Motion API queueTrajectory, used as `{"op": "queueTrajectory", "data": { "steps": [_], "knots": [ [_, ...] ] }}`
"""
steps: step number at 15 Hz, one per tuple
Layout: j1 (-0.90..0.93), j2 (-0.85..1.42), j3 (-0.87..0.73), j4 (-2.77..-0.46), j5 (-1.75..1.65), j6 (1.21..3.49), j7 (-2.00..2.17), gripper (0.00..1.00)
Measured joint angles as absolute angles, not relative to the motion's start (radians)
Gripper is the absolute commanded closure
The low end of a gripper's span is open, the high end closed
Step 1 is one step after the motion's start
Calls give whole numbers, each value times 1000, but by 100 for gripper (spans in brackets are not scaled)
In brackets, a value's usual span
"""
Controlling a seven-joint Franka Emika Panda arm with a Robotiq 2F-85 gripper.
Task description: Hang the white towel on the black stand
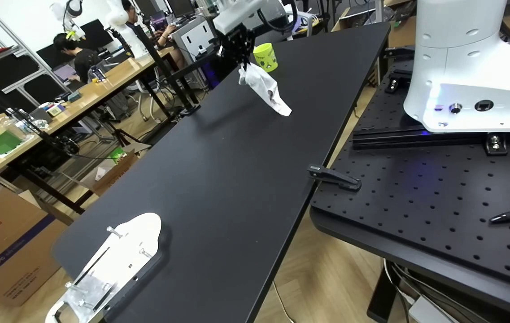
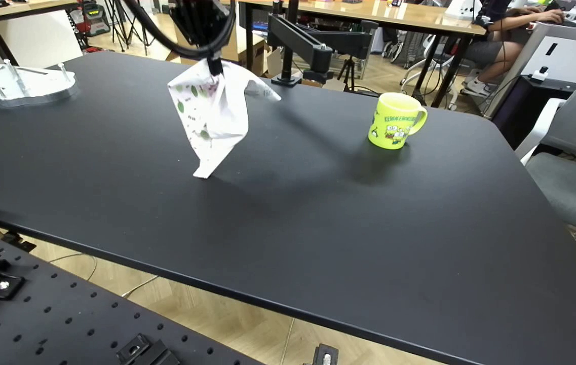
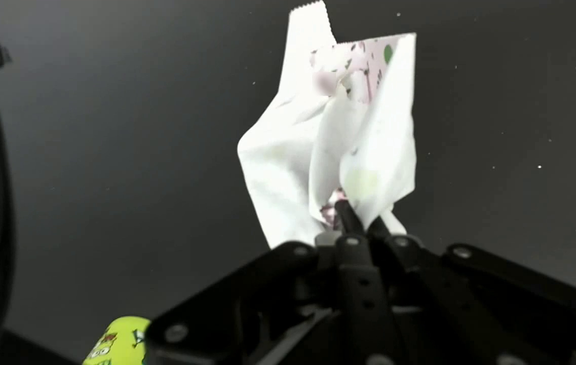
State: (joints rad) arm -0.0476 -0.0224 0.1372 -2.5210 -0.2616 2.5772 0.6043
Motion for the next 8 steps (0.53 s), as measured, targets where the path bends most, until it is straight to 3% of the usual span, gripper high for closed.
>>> {"op": "queueTrajectory", "data": {
  "steps": [8],
  "knots": [
    [-48, -348, 56, -2428, -212, 2174, 262, 99]
  ]
}}
